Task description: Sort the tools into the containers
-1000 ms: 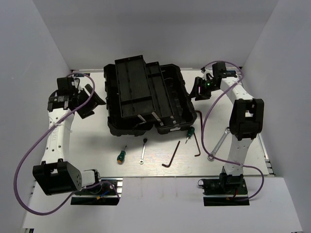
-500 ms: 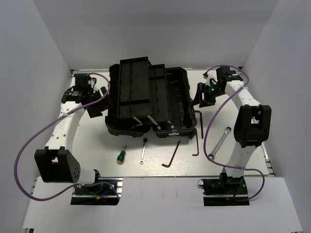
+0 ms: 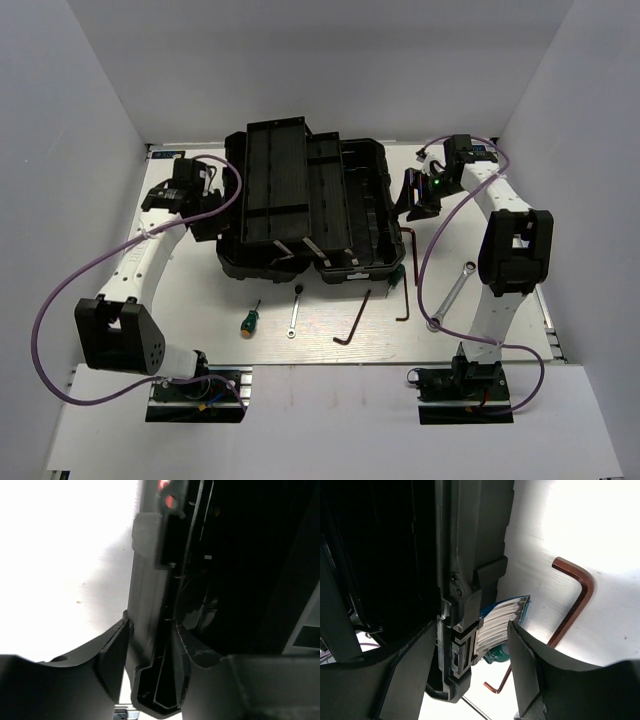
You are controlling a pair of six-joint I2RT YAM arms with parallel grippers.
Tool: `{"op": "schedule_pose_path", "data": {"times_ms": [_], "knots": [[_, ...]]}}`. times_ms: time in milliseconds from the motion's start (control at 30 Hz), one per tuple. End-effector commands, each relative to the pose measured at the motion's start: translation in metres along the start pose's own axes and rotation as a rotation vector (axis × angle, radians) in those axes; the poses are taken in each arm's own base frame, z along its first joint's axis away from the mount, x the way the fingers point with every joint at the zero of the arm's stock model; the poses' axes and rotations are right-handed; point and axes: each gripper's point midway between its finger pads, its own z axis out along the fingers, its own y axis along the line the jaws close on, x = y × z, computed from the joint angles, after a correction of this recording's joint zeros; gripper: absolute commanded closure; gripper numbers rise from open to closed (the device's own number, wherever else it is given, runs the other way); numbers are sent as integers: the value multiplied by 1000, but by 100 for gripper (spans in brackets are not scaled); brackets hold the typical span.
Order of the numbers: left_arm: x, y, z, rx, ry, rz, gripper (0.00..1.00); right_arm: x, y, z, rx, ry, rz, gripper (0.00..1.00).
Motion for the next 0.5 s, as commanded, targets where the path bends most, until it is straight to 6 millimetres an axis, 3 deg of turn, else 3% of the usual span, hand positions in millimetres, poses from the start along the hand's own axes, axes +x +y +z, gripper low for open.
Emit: {"op": "schedule_pose_path", "data": {"times_ms": [0,133,300,467], "knots": [[10,13,10,-71,23,39,52,-7,8,-6,-29,-13,2,36],[12,8,21,-76,38,58,56,-6,0,2,3,13,14,36],[6,-5,27,-60,37,83,72,-12,-5,6,37,31,5,36],[1,-17,33,-47,35,94,84,-10,-5,20,25,61,2,52]]}}
